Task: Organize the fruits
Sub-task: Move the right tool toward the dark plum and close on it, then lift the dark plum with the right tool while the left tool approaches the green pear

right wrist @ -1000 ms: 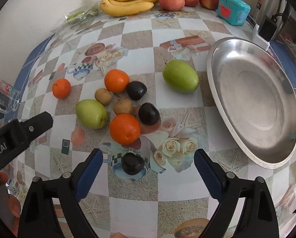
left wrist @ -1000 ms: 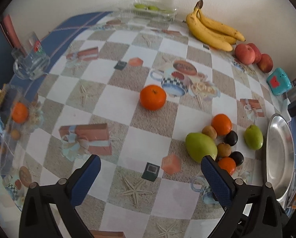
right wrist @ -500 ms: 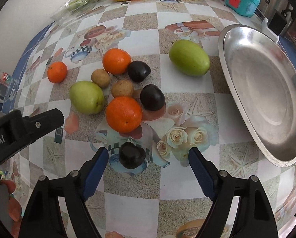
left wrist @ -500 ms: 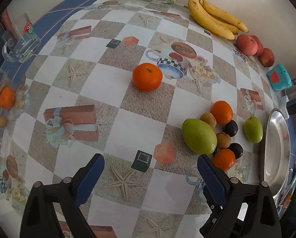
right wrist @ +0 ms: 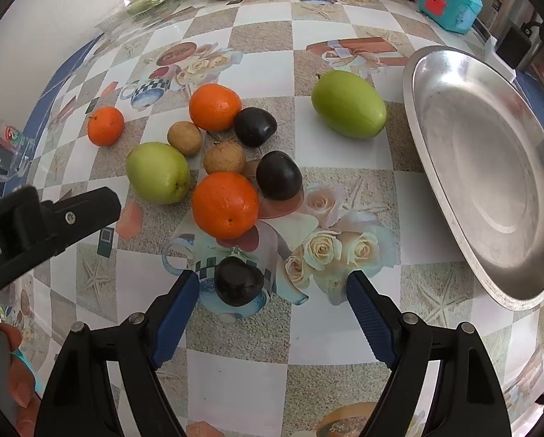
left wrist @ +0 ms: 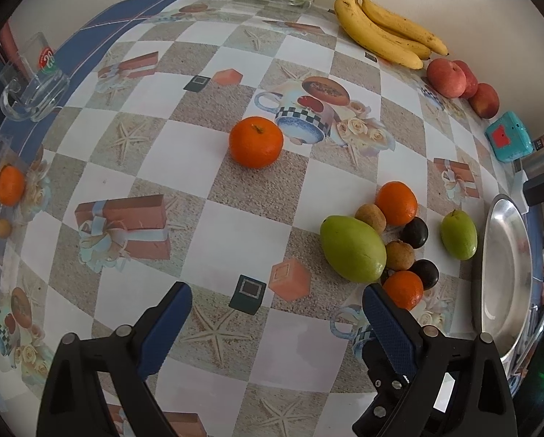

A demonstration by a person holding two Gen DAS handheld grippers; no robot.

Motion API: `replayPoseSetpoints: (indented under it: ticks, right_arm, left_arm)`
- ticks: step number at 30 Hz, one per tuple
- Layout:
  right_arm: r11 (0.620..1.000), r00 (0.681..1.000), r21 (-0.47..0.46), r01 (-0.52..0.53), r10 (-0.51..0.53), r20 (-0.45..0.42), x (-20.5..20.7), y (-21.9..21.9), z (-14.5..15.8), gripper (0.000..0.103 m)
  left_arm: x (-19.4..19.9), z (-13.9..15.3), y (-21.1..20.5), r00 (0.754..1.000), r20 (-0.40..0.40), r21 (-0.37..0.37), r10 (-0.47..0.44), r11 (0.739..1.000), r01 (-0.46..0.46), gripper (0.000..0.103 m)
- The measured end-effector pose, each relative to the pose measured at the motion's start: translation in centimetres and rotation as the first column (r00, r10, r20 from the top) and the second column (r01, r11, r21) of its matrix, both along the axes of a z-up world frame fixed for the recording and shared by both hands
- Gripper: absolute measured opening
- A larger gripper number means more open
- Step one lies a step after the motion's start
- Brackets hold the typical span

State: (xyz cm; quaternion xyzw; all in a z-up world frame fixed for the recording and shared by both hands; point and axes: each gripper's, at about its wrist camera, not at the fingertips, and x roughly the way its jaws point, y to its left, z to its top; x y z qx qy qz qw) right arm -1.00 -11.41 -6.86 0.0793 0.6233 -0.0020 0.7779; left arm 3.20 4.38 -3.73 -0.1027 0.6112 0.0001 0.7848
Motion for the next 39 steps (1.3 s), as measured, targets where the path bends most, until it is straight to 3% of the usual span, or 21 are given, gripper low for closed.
replayPoseSetpoints:
  ticks: [4, 11, 17, 29, 37, 39]
  right_arm:
    - [1.0, 1.0, 0.024, -0.013, 0.013, 0.006, 0.1, 0.0, 0.1, 0.084]
    - [0.999, 0.999, 0.029, -0.032, 0.031, 0.031, 0.1, 0.5, 0.5, 0.066]
    - [0.997, 0.998, 0.046, -0.058, 0.056, 0.039, 0.2, 0.8, 0.6, 0.056]
    - [0.994, 0.993, 0.025, -0.108, 0.107, 0.05, 0.4, 2.0, 0.4, 0.052]
    - [0.994, 0.993, 0.039, -0.104, 0.102, 0.063, 0.5, 1.4, 0.4, 0.029]
    - [0.993, 0.993, 0.052, -0.104, 0.101, 0.063, 0.5, 1.2, 0.5, 0.027]
  left_arm:
    - [0.0, -0.1, 0.0, 1.0, -0.008, -0.026, 0.001, 1.0, -0.001, 0.092]
    - [0.2, 0.2, -0.2, 1.0, 0.007, -0.044, 0.001, 0.999, -0.001, 0.09]
    - [0.3, 0.4, -0.4, 1.0, 0.017, -0.044, -0.006, 0.999, 0.007, 0.09]
    - [0.4, 0.3, -0.8, 1.0, 0.026, -0.034, -0.01, 0.999, 0.011, 0.09]
    - [0.7, 0.0, -0.8, 1.0, 0.031, -0.053, 0.0, 0.999, 0.002, 0.09]
    - [0.8, -0.1, -0.8, 0.999, 0.035, -0.06, 0.003, 0.998, -0.001, 0.09]
